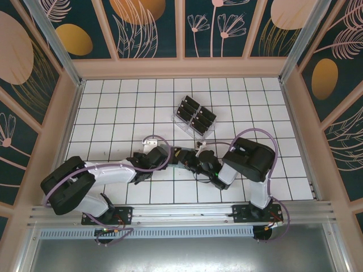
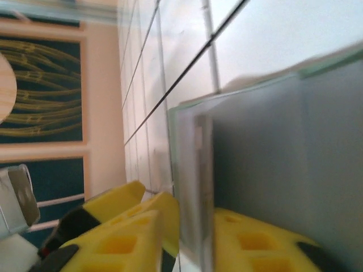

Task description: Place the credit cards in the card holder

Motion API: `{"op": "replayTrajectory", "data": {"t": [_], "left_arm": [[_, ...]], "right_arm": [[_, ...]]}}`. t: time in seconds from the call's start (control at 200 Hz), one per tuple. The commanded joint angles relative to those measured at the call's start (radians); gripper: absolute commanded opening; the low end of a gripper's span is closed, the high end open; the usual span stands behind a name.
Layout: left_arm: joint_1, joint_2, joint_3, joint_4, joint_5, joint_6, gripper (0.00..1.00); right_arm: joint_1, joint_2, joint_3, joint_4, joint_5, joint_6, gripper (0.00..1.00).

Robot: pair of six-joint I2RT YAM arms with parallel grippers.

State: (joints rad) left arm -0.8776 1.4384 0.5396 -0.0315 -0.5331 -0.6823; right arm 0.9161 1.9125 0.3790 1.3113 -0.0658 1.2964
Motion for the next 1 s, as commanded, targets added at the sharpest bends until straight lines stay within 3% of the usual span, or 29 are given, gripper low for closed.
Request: {"op": "replayTrajectory", "data": {"t": [0.0, 0.125, 0.375, 0.751, 0.996], "left_arm": [[0.017, -0.045, 0.052, -0.070, -0.026, 0.022, 0.99], [0.045, -0.060, 0.060, -0.083, -0.027, 0.040, 0.99], [0.088, -0.026, 0.051, -0.091, -0.040, 0.063, 0.99], [0.091, 0.012, 0.026, -0.074, -0.041, 0.029, 0.99], [0.091, 0.027, 0.027, -0.055, 0.003, 0.023, 0.99]], "right_arm": [[-0.009, -0.030, -0.003, -0.137, -0.006, -0.038, 0.39], [-0.014, -0.060, -0.014, -0.177, -0.005, -0.043, 0.46], [-0.025, -0.124, -0.029, -0.279, -0.008, -0.071, 0.48], [-0.064, -0.302, 0.042, -0.710, 0.030, -0.217, 0.48], [-0.106, -0.364, 0.110, -0.867, 0.009, -0.340, 0.47]]}}
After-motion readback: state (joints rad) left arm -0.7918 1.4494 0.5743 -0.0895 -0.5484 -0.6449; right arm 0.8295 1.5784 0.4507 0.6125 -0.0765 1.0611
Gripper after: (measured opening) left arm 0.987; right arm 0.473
